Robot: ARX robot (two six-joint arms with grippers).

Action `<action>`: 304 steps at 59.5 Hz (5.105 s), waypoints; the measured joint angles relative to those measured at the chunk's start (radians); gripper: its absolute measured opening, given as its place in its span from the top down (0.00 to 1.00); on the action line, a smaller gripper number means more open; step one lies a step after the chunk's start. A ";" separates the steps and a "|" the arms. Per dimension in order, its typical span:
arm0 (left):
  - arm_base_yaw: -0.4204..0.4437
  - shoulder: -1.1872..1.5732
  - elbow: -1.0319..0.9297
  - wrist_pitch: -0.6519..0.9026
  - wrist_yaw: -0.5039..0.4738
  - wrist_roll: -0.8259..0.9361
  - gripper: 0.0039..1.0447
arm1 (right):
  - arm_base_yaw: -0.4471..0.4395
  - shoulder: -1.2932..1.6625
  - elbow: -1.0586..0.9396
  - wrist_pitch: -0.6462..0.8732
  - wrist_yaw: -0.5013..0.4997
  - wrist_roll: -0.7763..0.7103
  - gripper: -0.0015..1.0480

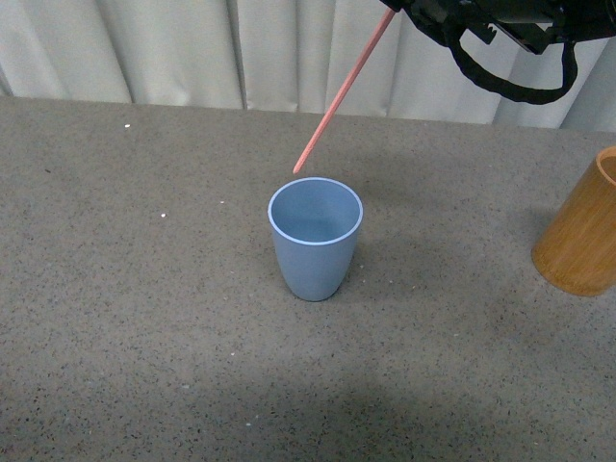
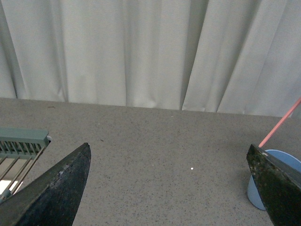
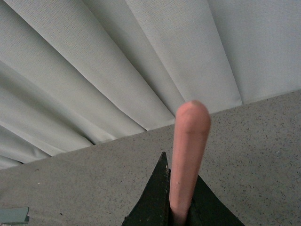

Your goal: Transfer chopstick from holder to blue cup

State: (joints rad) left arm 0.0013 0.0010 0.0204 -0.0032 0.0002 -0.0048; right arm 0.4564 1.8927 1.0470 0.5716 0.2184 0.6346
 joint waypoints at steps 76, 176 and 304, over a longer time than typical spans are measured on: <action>0.000 0.000 0.000 0.000 0.000 0.000 0.06 | 0.016 0.034 -0.006 0.025 -0.041 0.029 0.98; 0.000 0.000 0.000 0.000 0.000 0.000 0.06 | 0.004 -0.158 -0.194 0.016 0.042 0.071 0.98; 0.000 0.000 0.000 0.000 0.000 0.000 0.06 | -0.223 -1.703 -0.986 -0.496 0.005 -0.631 0.99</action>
State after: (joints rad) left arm 0.0013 0.0010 0.0204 -0.0032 -0.0002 -0.0048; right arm 0.2337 0.1894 0.0612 0.0757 0.2230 0.0040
